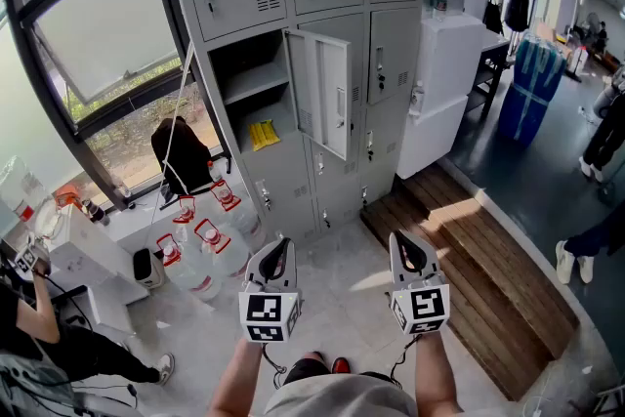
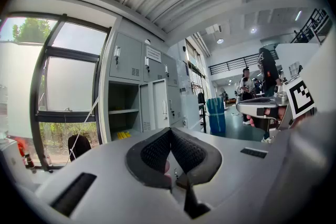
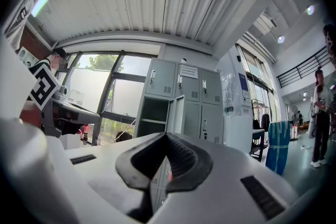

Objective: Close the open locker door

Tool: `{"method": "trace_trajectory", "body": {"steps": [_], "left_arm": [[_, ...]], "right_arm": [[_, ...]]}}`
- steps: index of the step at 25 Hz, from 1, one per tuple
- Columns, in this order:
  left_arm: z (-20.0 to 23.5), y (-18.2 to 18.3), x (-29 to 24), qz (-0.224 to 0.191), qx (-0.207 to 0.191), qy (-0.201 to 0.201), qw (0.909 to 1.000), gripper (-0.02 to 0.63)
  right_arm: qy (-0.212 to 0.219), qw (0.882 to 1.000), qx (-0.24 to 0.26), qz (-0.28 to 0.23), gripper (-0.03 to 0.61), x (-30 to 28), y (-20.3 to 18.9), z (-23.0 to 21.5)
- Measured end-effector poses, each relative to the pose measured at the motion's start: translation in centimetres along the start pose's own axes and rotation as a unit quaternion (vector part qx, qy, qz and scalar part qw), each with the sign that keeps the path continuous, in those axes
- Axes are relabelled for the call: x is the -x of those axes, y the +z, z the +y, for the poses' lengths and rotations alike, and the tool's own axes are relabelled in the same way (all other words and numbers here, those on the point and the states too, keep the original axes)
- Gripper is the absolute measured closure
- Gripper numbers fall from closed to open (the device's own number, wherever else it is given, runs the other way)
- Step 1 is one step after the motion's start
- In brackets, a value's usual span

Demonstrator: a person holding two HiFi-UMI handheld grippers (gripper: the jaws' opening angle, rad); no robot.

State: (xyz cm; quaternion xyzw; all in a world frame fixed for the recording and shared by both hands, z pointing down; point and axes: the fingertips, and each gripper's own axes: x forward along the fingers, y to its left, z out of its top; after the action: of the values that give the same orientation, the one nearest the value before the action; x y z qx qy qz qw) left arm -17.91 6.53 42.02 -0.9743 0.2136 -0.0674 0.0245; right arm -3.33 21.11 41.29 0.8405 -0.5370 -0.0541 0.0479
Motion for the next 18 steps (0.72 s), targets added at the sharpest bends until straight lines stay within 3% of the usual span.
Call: {"method": "trace_trajectory", "body": {"steps": [10,18], "left_arm": [[-2.4,0.0,-0.7,0.005,0.001,-0.017,0.9998,0.592],[-4.2,-0.2,-4.8,0.008,-0.001,-0.042,0.9991,0.592]], "right_arm": [[-0.008,1.000,-0.018,0.014,0.563,1.2,-0.9,-1.4],[-0.021,0.999,-0.016,0.028,0.563,0.2,-2.6,-4.1]]}}
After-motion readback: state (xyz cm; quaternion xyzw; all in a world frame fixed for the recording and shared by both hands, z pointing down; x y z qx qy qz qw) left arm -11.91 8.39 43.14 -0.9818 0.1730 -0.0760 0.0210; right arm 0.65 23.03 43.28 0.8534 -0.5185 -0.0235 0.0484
